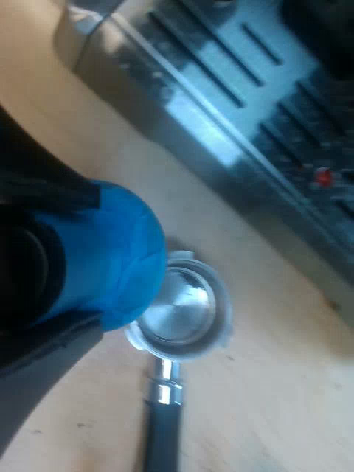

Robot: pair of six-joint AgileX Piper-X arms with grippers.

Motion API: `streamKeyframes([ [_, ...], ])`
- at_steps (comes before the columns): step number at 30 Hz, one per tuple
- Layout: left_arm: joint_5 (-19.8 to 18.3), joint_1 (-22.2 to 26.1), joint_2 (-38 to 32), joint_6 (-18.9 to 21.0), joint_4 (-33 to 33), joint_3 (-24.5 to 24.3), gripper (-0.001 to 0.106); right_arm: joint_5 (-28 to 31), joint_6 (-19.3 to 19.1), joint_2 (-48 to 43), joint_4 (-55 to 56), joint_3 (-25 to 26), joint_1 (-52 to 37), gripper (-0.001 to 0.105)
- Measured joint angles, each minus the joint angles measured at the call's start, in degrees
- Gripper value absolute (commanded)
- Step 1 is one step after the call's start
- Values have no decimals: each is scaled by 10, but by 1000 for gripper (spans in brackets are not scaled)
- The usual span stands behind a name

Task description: Grind coffee beans and then tamp

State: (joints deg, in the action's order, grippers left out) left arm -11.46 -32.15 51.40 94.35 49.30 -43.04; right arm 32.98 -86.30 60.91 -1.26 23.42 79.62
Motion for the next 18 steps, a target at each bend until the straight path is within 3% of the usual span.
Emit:
streamKeyframes([
  [10, -10, -41, 14, 0, -2, -42, 0, -2, 0, 0, -3, 0, 0, 67],
  [18, -11, -79, 75, 0, -7, -50, 0, -2, 0, 0, -12, 0, 0, 67],
])
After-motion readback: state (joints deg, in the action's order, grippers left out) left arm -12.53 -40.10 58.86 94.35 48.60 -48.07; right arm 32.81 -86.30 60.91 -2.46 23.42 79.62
